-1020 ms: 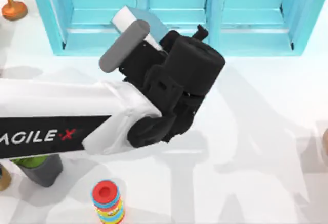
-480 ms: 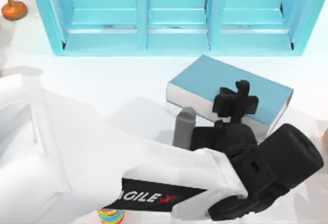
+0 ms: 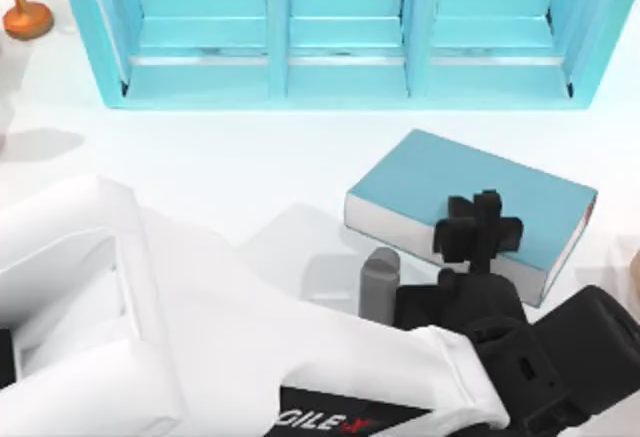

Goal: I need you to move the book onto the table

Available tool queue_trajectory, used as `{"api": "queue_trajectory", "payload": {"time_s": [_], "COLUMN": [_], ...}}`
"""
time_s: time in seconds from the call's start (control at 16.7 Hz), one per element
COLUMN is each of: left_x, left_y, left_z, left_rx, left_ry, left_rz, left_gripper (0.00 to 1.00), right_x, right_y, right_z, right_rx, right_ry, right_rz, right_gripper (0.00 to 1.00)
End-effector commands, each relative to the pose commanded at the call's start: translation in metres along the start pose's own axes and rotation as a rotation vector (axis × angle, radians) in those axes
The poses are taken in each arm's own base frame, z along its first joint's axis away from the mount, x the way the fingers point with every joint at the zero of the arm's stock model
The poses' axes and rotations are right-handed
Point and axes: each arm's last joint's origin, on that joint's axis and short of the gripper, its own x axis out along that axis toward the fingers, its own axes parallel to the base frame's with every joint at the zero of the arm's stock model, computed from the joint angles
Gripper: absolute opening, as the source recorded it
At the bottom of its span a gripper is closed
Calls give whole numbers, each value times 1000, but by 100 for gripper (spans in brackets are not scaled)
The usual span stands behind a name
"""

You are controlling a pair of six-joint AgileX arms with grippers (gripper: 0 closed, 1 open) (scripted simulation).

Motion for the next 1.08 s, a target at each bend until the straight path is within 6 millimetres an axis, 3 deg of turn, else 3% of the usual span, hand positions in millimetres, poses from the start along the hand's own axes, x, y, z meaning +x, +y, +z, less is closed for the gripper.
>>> {"api": "queue_trajectory", "payload": {"time_s": [0.54, 0.9, 1.08], "left_x": [-2, 5, 5], "left_y": [4, 32, 32], "left_z": [2, 1, 1], "left_rx": [8, 8, 8], "left_ry": [-4, -3, -4], "left_rz": [5, 5, 5], "left_gripper": [0, 0, 0], "right_x": [0, 0, 0], "right_y": [0, 0, 0], "right_z": [0, 0, 0], "right_rx": [0, 0, 0], "right_ry": [0, 0, 0], "right_rz": [0, 0, 0], "right_gripper": [100, 100, 100]}}
